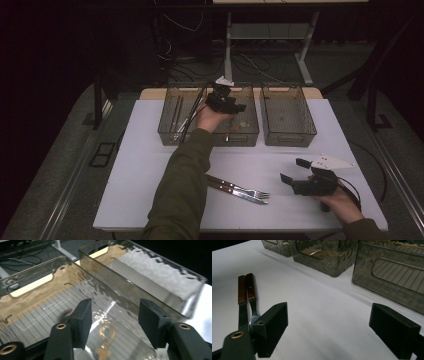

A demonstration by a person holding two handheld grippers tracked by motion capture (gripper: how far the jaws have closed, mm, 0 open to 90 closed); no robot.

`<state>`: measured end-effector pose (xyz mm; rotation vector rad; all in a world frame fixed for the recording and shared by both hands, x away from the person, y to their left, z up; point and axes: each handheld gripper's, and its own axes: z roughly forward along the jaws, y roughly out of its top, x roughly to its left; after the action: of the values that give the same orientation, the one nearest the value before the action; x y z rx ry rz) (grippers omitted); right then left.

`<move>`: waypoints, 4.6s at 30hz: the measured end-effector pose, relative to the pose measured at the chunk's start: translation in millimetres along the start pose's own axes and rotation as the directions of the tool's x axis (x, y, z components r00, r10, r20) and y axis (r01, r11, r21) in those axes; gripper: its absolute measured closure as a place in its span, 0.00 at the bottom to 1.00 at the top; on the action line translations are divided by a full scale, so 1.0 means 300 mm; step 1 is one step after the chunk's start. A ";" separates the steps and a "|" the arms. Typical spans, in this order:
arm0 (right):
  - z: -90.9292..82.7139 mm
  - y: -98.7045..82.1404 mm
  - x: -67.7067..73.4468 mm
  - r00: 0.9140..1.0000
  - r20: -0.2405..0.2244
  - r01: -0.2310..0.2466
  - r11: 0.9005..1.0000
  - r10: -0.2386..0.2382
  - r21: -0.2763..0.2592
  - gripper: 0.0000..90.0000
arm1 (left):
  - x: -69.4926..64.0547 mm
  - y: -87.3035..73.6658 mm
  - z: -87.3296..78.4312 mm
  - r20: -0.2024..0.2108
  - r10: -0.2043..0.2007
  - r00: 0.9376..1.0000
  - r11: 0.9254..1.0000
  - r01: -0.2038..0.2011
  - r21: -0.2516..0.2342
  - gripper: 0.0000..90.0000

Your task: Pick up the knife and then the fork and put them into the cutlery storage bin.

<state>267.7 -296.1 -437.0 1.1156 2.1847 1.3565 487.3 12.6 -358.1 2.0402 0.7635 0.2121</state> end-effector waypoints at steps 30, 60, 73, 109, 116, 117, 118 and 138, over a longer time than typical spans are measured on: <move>0.009 0.008 0.005 1.000 -0.014 -0.016 0.998 0.017 0.059 0.17 | -0.178 -0.412 -0.352 0.114 0.069 0.991 0.997 -0.065 -0.040 0.30; 0.009 0.003 0.011 1.000 -0.008 0.009 0.998 -0.008 0.057 0.17 | -0.217 -0.574 -0.268 0.144 0.113 0.983 0.953 -0.149 0.265 0.99; 0.009 0.004 0.011 1.000 -0.005 0.004 0.998 -0.004 0.055 0.17 | -0.281 -0.615 -0.317 0.182 0.074 0.981 0.950 -0.124 0.285 0.99; 0.010 0.003 0.008 1.000 -0.004 0.004 0.999 -0.004 0.052 0.17 | -0.411 -0.534 -0.165 0.172 0.100 0.980 0.968 -0.136 0.210 0.75; 0.007 0.003 0.007 1.000 0.002 -0.002 0.999 0.002 0.046 0.17 | -0.420 -0.532 -0.139 0.160 0.097 0.982 0.971 -0.128 0.200 0.79; 0.006 0.003 0.006 1.000 0.002 -0.002 0.999 0.002 0.046 0.17 | -0.419 -0.532 -0.140 0.155 0.099 0.983 0.971 -0.130 0.202 0.80; 0.006 0.003 0.007 1.000 0.001 -0.002 0.999 0.002 0.046 0.17 | -0.414 -0.532 -0.143 0.150 0.120 0.981 0.964 -0.151 0.218 0.80; 0.004 0.006 0.008 1.000 0.000 -0.003 0.999 0.003 0.046 0.17 | -0.408 -0.558 -0.152 0.138 0.178 0.974 0.961 -0.202 0.189 0.86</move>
<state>267.7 -293.0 -435.8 1.1363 2.2255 1.3135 298.1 37.2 -451.0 2.2995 0.5318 0.1228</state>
